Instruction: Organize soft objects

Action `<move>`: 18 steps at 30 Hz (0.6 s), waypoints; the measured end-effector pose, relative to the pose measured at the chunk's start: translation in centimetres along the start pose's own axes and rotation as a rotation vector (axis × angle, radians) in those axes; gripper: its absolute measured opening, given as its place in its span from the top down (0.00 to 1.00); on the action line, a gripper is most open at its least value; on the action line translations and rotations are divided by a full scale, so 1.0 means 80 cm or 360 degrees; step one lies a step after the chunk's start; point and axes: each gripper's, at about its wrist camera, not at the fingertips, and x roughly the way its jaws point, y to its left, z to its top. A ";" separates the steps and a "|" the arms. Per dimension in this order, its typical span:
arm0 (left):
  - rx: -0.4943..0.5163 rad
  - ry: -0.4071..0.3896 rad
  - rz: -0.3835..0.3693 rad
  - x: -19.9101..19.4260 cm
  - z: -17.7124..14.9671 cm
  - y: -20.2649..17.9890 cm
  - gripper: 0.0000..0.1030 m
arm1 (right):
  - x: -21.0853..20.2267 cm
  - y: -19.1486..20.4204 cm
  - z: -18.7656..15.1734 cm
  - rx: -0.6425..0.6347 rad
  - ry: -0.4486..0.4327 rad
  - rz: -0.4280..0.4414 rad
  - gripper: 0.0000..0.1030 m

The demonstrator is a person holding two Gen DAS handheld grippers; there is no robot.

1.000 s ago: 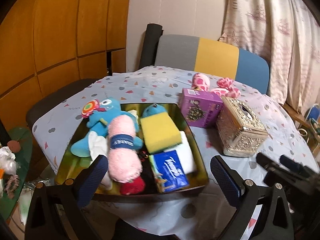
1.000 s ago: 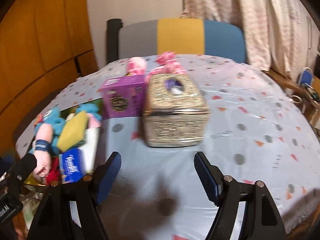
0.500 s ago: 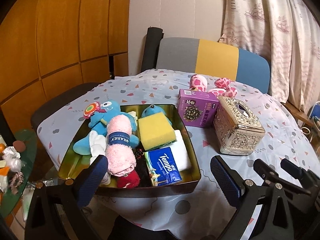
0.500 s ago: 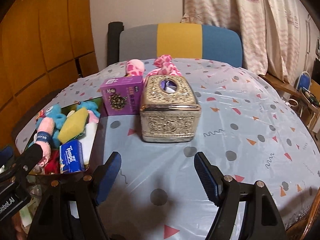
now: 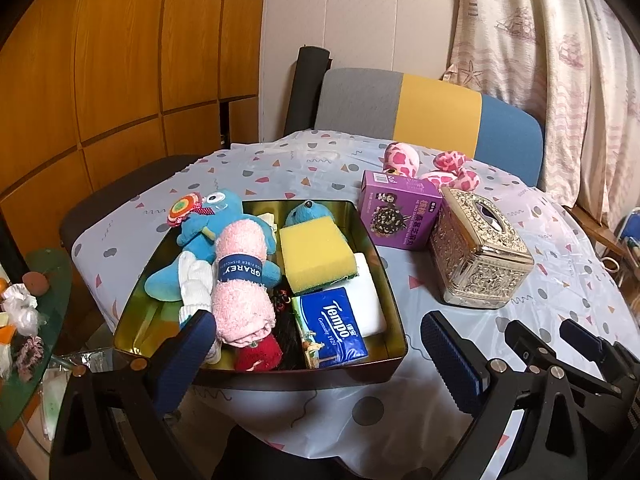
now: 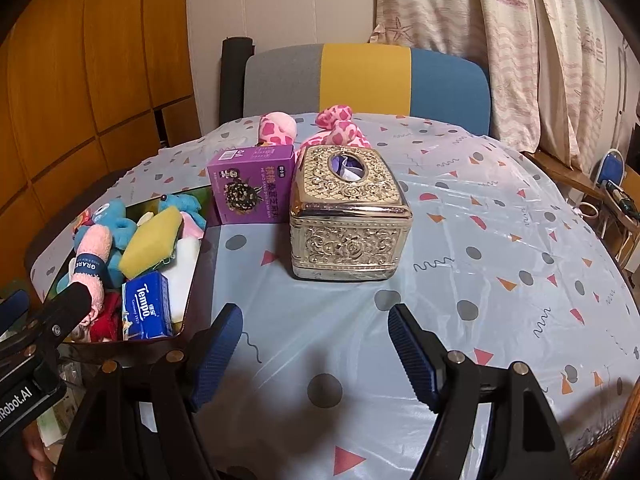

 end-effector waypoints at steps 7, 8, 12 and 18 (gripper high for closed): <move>-0.0003 0.0014 -0.0007 0.002 -0.001 0.000 0.00 | 0.001 0.002 0.000 -0.0011 0.0011 0.0002 0.25; -0.0002 0.0014 -0.0005 0.002 -0.001 0.000 0.00 | 0.001 0.003 0.000 -0.0010 0.0012 0.0002 0.25; -0.0005 0.0021 -0.0007 0.004 -0.001 0.001 0.00 | 0.002 0.003 0.000 -0.0009 0.0015 0.0002 0.25; -0.0007 0.0034 -0.0004 0.006 -0.003 0.001 0.00 | 0.003 0.005 0.000 -0.0007 0.0021 0.0003 0.25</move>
